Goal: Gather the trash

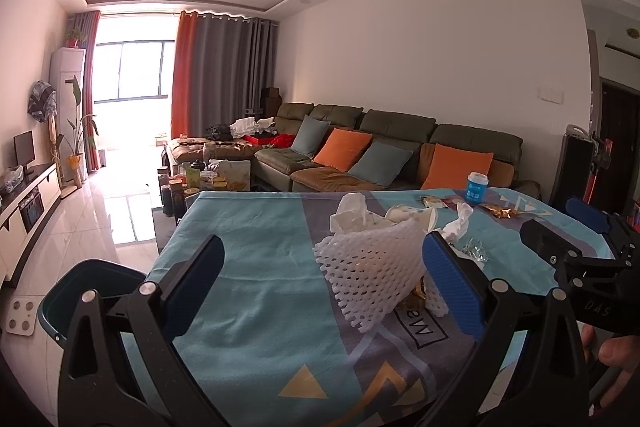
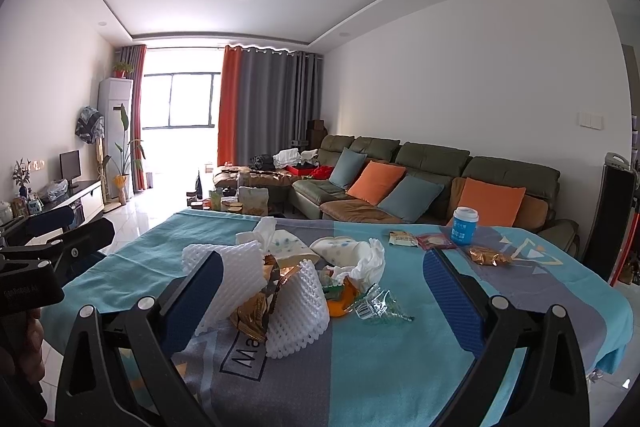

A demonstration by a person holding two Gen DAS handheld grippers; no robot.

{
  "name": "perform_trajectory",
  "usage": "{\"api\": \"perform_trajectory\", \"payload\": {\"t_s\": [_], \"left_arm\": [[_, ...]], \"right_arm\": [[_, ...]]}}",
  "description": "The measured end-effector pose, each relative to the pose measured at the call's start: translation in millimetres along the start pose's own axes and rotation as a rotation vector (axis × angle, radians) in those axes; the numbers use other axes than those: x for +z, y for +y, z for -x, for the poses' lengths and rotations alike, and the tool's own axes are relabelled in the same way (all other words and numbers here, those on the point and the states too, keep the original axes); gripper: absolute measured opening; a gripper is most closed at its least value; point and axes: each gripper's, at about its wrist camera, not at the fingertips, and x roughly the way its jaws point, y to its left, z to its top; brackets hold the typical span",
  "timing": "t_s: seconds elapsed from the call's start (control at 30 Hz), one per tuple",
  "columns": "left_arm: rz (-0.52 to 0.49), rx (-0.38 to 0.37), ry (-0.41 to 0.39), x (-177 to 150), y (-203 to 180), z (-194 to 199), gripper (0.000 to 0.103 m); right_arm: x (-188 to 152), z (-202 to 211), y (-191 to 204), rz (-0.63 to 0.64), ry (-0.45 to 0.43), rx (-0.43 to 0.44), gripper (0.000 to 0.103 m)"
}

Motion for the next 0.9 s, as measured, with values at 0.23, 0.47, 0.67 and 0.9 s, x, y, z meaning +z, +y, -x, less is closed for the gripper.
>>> {"api": "perform_trajectory", "payload": {"t_s": [0.23, 0.47, 0.67, 0.9], "left_arm": [[0.001, -0.002, -0.002, 0, 1, 1, 0.098], [-0.009, -0.011, -0.009, 2, 1, -1, 0.098], [-0.018, -0.006, -0.009, 2, -1, -5, 0.098], [-0.073, -0.021, -0.014, 3, -9, -12, 0.098]], "right_arm": [[0, 0, 1, 0.0, 0.002, 0.004, 0.097], [0, -3, -3, -0.016, 0.018, 0.003, 0.097], [-2, -10, -9, -0.03, 0.036, 0.019, 0.097], [-4, -20, -14, -0.057, 0.061, 0.032, 0.097]]}}
